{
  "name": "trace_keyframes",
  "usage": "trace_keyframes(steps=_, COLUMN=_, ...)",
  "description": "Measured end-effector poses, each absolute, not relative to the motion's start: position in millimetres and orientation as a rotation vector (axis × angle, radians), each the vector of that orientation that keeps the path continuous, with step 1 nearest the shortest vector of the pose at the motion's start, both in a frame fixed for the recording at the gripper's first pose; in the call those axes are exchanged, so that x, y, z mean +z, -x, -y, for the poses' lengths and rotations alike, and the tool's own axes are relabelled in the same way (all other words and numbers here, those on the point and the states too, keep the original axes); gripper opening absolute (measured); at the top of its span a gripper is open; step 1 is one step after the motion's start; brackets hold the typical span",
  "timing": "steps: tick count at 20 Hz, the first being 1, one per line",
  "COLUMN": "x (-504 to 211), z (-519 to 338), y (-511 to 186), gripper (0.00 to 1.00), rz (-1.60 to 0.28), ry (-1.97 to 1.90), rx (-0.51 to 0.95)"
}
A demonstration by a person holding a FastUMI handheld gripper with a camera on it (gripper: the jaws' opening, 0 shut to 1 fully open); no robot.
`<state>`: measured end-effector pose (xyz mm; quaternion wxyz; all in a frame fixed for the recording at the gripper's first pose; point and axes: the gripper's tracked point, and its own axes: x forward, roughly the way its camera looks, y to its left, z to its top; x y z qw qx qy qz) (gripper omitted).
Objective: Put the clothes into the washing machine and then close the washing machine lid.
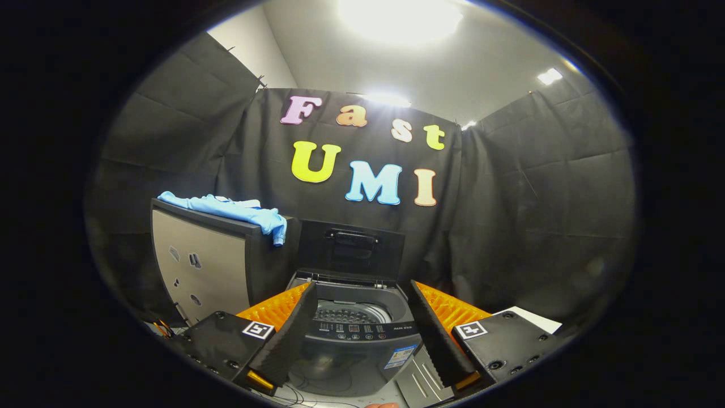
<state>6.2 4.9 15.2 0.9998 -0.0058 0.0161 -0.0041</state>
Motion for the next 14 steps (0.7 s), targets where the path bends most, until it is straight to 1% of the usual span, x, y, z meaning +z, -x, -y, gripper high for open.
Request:
trace_keyframes(steps=6, x=30.0, z=-5.8, y=-11.5, gripper=1.00, rz=-0.023, ry=0.011, rx=0.018)
trace_keyframes(steps=14, x=99.8, z=-35.7, y=-37.1, gripper=1.00, rz=0.020, ry=-0.036, rx=0.119)
